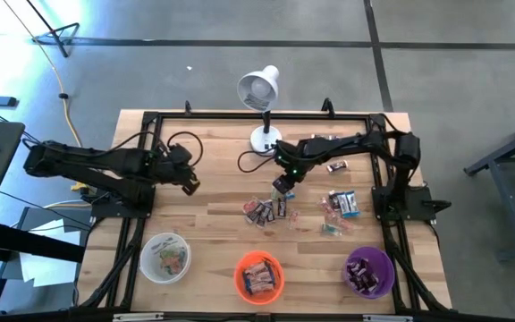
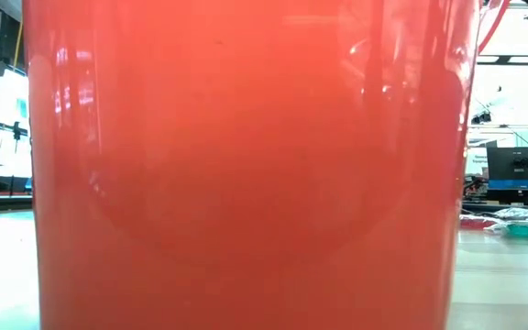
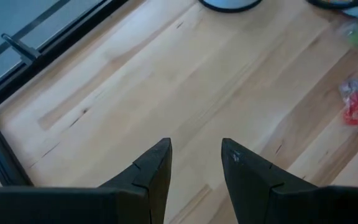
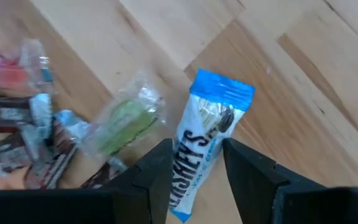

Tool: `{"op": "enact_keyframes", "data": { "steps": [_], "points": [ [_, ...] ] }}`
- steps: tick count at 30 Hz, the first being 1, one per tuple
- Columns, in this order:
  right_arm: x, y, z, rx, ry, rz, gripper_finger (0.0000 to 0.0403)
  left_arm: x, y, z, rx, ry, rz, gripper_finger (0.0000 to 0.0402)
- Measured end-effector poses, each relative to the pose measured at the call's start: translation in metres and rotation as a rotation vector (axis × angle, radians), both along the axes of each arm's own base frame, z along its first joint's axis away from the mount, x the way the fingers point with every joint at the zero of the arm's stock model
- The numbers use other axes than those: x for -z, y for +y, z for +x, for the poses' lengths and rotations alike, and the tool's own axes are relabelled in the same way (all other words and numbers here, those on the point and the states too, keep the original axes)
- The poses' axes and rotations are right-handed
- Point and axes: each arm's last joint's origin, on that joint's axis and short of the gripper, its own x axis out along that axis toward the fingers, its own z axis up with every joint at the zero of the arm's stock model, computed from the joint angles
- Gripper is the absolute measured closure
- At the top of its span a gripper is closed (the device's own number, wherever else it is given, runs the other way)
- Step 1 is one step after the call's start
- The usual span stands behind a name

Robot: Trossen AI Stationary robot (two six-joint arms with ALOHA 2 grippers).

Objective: Organize candy in baskets
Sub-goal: Put the white chocolate bar into the orange bucket

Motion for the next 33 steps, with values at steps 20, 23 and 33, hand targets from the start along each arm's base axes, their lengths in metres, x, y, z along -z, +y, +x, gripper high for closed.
{"op": "enact_keyframes", "data": {
  "steps": [20, 23, 33],
  "points": [
    [0.010, -0.001, 0.001, 0.062, 0.045, 0.025, 0.0386, -0.002, 0.002, -0.005, 0.020, 0.032, 0.064, 0.0273],
    [0.000, 0.002, -0.004, 0.079, 0.055, 0.027, 0.0396, -0.002, 0.002, -0.005, 0.018, 0.037, 0.067, 0.0273],
    [-0.091, 0.055, -0.021, 0.144, -0.185, 0.101, 0.0401, -0.002, 0.002, -0.006, 0.032, 0.053, 0.076, 0.0273]
  ]
}}
